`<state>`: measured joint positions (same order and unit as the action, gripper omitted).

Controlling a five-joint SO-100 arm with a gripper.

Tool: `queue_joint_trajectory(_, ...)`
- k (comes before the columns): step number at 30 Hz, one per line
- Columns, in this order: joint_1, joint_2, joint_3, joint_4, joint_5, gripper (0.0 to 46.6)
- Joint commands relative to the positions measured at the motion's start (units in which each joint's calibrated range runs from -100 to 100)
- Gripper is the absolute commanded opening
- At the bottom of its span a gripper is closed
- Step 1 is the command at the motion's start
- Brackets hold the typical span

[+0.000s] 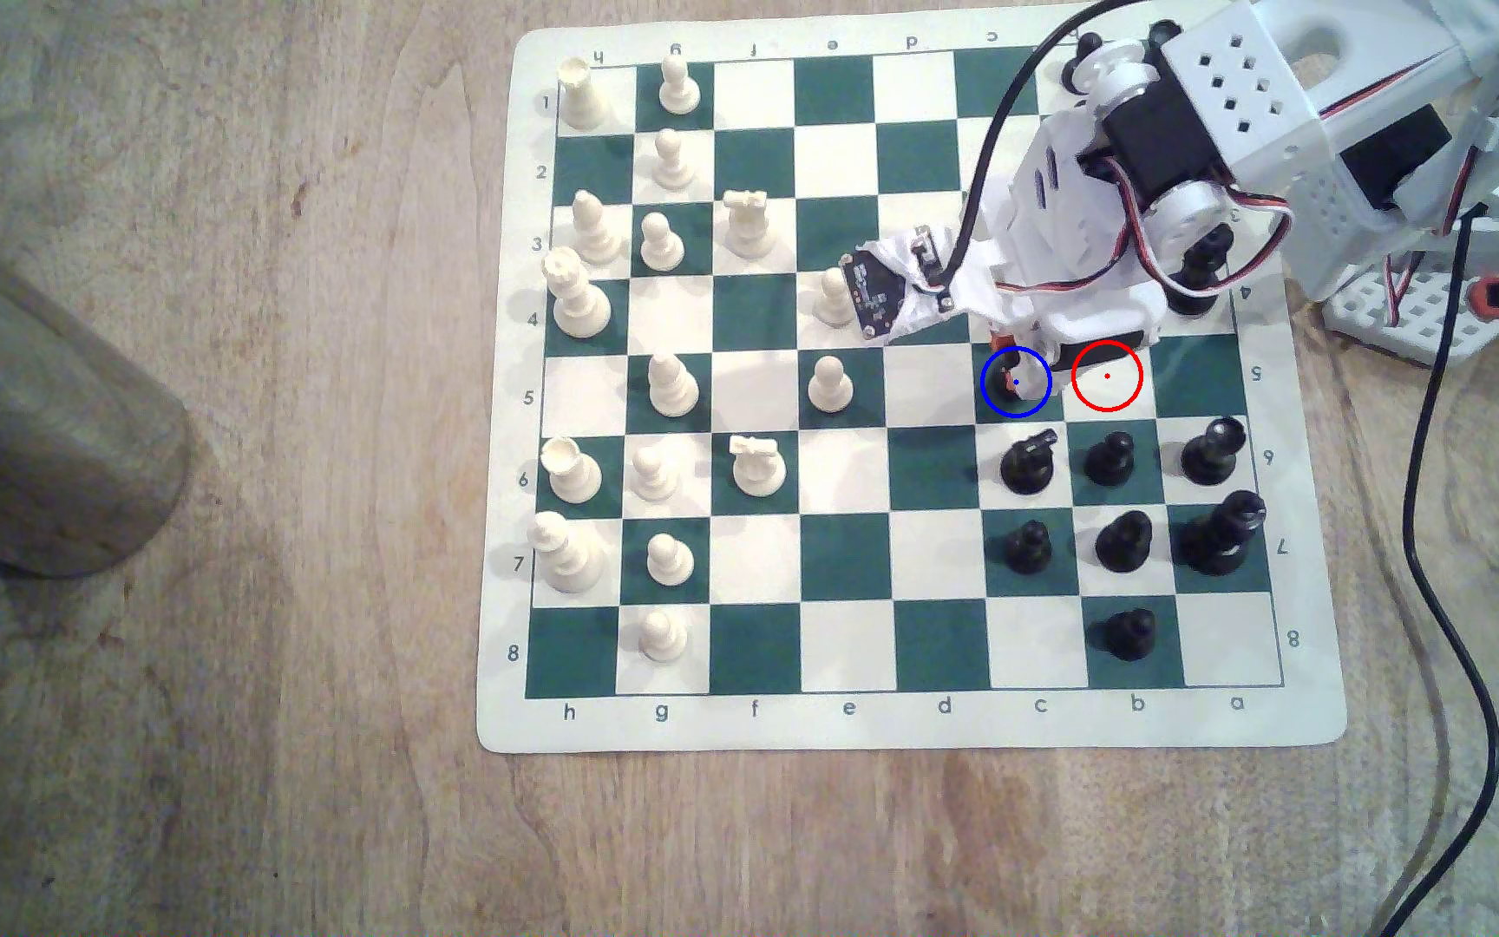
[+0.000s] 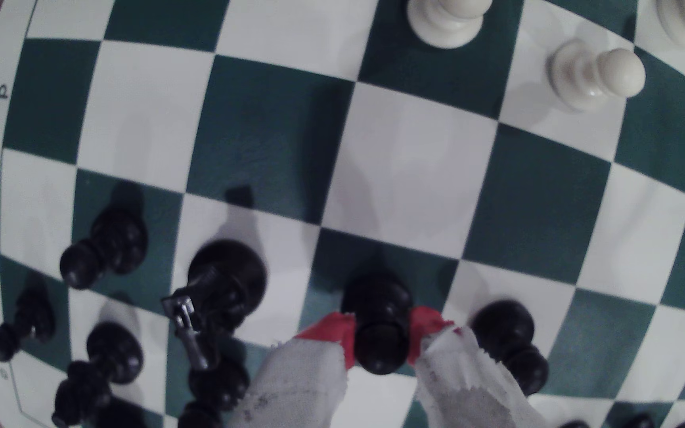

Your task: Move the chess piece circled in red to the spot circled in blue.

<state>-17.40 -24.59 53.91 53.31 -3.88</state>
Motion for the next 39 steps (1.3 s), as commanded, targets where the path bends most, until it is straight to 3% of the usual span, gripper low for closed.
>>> queue_joint_trajectory(1,0.3,-0.2,-4.2,-0.7,0.3,0.3)
queue_joint_trajectory(10,-0.1,-0.3,-4.0,-0.7,0.1,0.6)
queue_joint_trajectory(15,-0.2,-0.4,-3.7,-0.1,0.2,12.5)
queue_joint_trajectory(18,-0.2,-0.7,-3.7,-0.1,0.1,14.0)
queue_joint_trajectory(28,0.1,-1.7,-3.3,0.3,0.2,17.4)
queue_joint_trajectory(39,1.5,-3.3,-1.0,0.5,1.1,18.1)
